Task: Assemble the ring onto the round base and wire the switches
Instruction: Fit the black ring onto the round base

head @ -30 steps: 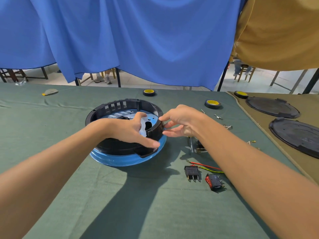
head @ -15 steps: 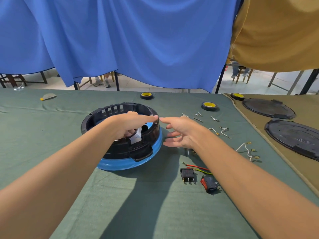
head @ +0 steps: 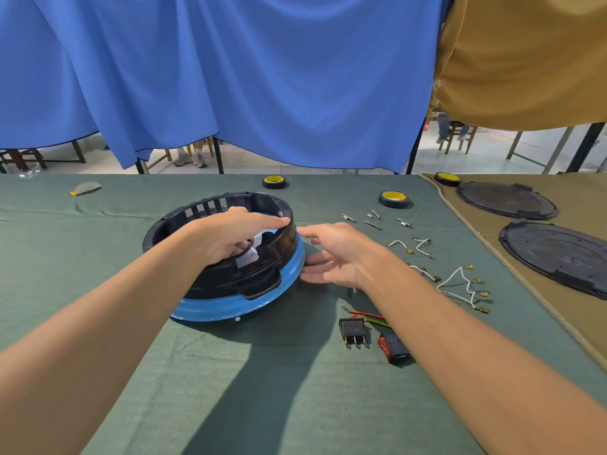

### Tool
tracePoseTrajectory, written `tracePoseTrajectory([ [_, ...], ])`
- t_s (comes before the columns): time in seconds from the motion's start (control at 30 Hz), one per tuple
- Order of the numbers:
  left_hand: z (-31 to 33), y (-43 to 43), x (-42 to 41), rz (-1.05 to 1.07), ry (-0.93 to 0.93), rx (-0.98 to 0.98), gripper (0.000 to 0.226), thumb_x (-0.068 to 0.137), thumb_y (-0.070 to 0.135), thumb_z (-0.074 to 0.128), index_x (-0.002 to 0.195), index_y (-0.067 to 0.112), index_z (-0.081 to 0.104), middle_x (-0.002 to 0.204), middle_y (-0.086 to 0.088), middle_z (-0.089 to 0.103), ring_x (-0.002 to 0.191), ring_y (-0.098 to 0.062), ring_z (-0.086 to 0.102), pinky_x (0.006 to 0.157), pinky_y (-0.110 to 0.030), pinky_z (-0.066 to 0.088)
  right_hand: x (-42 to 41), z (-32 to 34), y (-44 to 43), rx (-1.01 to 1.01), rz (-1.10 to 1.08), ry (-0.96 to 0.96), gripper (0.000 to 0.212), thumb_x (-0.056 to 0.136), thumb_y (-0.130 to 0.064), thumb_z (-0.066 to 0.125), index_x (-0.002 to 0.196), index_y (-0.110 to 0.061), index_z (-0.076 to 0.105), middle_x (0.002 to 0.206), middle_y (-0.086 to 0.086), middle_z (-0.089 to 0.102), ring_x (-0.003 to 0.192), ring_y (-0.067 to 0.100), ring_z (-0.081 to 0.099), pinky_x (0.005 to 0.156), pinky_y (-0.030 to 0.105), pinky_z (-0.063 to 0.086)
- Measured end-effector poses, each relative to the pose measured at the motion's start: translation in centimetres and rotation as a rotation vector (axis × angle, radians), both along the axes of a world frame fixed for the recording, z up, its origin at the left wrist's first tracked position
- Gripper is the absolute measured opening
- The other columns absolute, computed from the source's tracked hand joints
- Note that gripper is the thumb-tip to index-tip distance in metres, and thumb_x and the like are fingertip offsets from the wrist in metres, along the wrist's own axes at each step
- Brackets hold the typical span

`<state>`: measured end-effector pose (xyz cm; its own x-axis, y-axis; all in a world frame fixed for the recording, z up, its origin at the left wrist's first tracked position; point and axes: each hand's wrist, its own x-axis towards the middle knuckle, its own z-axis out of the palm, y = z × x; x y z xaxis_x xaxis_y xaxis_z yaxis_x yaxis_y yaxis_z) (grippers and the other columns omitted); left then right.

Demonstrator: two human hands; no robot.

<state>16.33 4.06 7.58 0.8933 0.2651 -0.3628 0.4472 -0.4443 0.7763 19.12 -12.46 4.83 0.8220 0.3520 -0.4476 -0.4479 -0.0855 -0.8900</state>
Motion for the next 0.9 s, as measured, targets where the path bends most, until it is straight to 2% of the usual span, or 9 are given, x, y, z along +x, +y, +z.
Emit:
tracePoseTrajectory([
  [0.1,0.5,0.0,-0.2,-0.015,-0.006,0.004,0.079,0.083,0.056,0.068,0.141,0.011,0.039,0.128,-0.017,0.054,0.111,-0.037,0.059,0.099,-0.053,0.049,-0.1,0.1,0.1,0.152,-0.002,0.075,0.019,0.090,-0.012,0.066,0.102,-0.006,0.052,0.093,0.023,0.067,0.081,0.033,0.070,0.079,0.047,0.058],
  [0.2,0.8,0.2,-0.4,-0.035,-0.048,0.011,0.075,0.082,0.059,0.066,0.137,0.012,0.047,0.125,-0.014,0.059,0.109,-0.033,0.060,0.097,-0.048,0.050,-0.1,-0.2,0.3,0.262,-0.038,0.123,0.014,0.089,-0.004,0.064,0.102,-0.001,0.061,0.080,0.018,0.070,0.073,0.029,0.070,0.067,0.042,0.060],
  [0.27,1.0,0.4,-0.5,-0.048,-0.050,0.035,0.072,0.083,0.061,0.064,0.135,0.014,0.048,0.120,-0.013,0.062,0.104,-0.031,0.063,0.088,-0.042,0.052,-0.3,-0.2,0.4,0.287,-0.039,0.137,0.011,0.089,-0.002,0.062,0.099,-0.001,0.064,0.074,0.017,0.071,0.069,0.028,0.070,0.061,0.040,0.060],
  [0.37,1.6,0.5,-0.8,-0.083,-0.033,0.073,0.063,0.087,0.060,0.060,0.131,0.017,0.050,0.112,-0.012,0.064,0.095,-0.028,0.064,0.073,-0.039,0.051,-0.7,-0.1,0.5,0.299,-0.038,0.132,0.014,0.089,0.001,0.061,0.102,-0.001,0.065,0.070,0.017,0.072,0.067,0.028,0.072,0.065,0.043,0.060],
  [0.5,2.3,0.3,-1.0,-0.090,-0.092,0.073,0.041,0.092,0.055,0.056,0.119,0.024,0.050,0.104,-0.008,0.062,0.071,-0.020,0.055,0.049,-0.027,0.044,-1.4,0.7,0.7,0.381,-0.060,0.101,0.011,0.091,0.004,0.057,0.099,0.001,0.064,0.063,0.017,0.070,0.059,0.027,0.071,0.064,0.045,0.058],
  [0.6,2.8,0.3,-1.1,-0.053,-0.150,-0.035,0.043,0.092,0.052,0.060,0.123,0.026,0.046,0.099,-0.011,0.054,0.066,-0.018,0.041,0.046,-0.026,0.035,-1.8,1.8,0.7,0.498,-0.071,0.008,0.014,0.091,0.008,0.055,0.101,0.009,0.064,0.079,0.021,0.072,0.068,0.028,0.072,0.071,0.046,0.058],
  [0.73,3.8,-0.1,-1.5,-0.023,-0.283,-0.209,0.041,0.094,0.040,0.061,0.129,0.030,0.041,0.098,-0.014,0.052,0.071,-0.026,0.042,0.052,-0.031,0.037,-2.3,3.3,1.0,0.601,-0.075,-0.119,0.026,0.094,0.011,0.046,0.117,0.017,0.056,0.111,0.027,0.065,0.089,0.033,0.067,0.079,0.042,0.057],
  [0.8,4.0,-0.5,-1.6,-0.007,-0.396,-0.274,0.039,0.097,0.034,0.058,0.130,0.033,0.038,0.102,-0.016,0.053,0.080,-0.029,0.043,0.060,-0.037,0.039,-2.4,3.9,1.1,0.599,-0.102,-0.182,0.029,0.095,0.011,0.044,0.121,0.018,0.052,0.118,0.030,0.062,0.096,0.035,0.064,0.086,0.044,0.055],
  [0.9,4.2,-0.9,-2.0,0.007,-0.531,-0.360,0.038,0.099,0.029,0.056,0.132,0.037,0.038,0.101,-0.012,0.059,0.077,-0.028,0.046,0.069,-0.039,0.041,-2.6,4.6,1.1,0.596,-0.139,-0.254,0.029,0.094,0.009,0.047,0.123,0.013,0.053,0.119,0.029,0.062,0.095,0.033,0.064,0.084,0.043,0.056],
])
